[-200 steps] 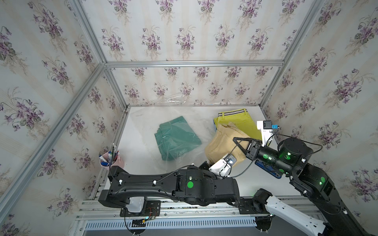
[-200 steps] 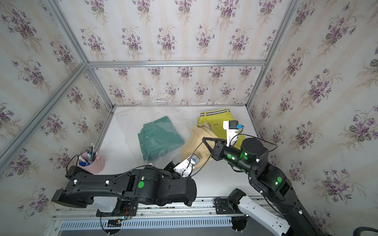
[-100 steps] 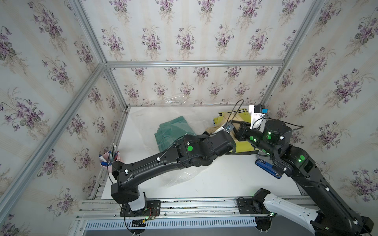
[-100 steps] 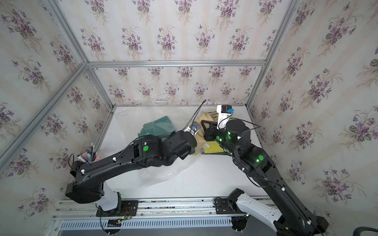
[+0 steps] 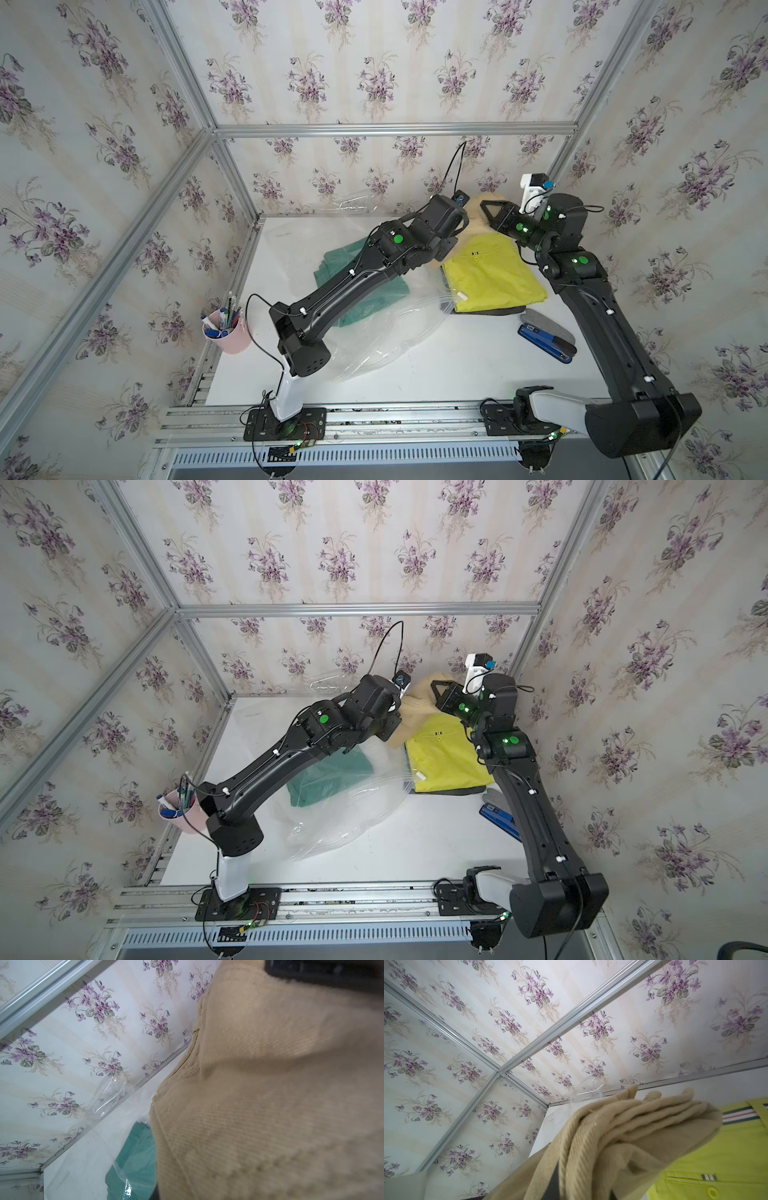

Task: Take the trousers out of the vacuum bag
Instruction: Place the trousers at the center of the board.

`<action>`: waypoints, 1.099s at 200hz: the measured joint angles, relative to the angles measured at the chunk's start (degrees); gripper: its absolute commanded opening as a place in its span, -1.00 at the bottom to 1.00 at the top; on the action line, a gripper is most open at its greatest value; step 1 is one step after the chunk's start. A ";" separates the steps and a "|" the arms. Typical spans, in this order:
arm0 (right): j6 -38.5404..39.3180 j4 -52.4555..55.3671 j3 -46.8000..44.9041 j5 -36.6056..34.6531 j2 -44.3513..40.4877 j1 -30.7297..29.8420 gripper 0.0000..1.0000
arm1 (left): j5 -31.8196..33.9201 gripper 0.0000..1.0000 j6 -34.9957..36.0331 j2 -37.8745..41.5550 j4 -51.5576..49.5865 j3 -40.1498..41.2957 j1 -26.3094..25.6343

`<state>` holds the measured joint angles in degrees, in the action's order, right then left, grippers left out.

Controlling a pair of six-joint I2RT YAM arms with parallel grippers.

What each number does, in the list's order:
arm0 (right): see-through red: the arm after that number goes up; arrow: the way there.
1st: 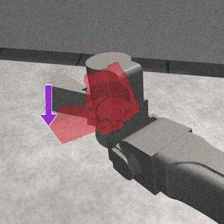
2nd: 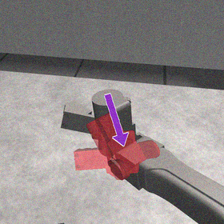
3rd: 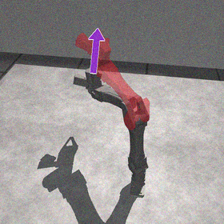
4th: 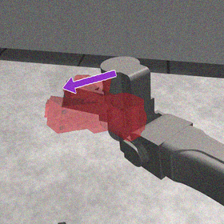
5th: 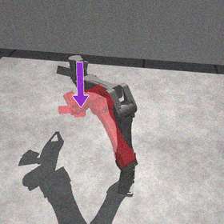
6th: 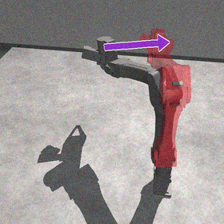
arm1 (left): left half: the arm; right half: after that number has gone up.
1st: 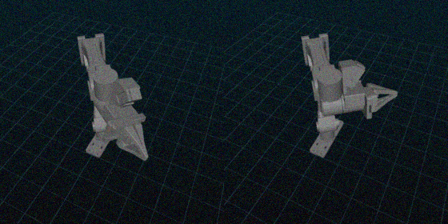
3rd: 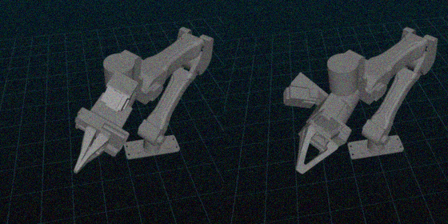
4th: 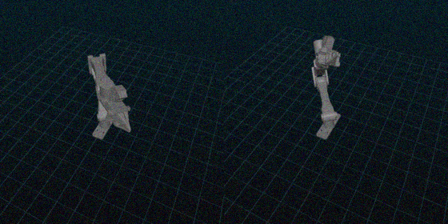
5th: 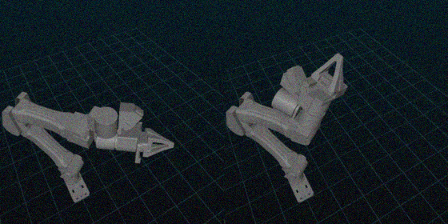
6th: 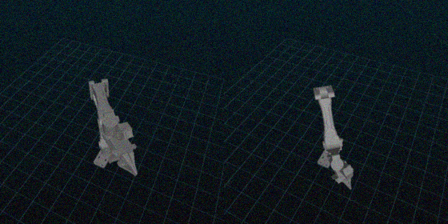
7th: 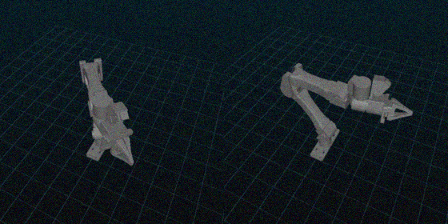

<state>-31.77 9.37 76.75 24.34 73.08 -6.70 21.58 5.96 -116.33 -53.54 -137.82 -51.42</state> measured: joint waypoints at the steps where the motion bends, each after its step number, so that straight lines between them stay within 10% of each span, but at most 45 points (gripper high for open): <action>1: -0.09 -0.37 0.13 0.48 0.39 0.22 -1.00 | -0.04 -0.83 0.11 -0.17 0.02 -0.26 0.09; 121: -7.06 -22.08 10.78 16.04 23.80 8.37 -1.00 | -4.46 -0.81 7.85 -14.73 19.17 -10.62 8.39; 220: -8.94 -28.48 -4.96 19.28 17.64 14.75 -1.00 | -9.42 -0.77 4.00 -16.76 22.23 -6.82 5.35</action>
<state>-40.71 -19.11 71.79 43.62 90.72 8.05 12.16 9.96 -133.10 -31.31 -144.64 -46.06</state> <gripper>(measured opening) 0.144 0.182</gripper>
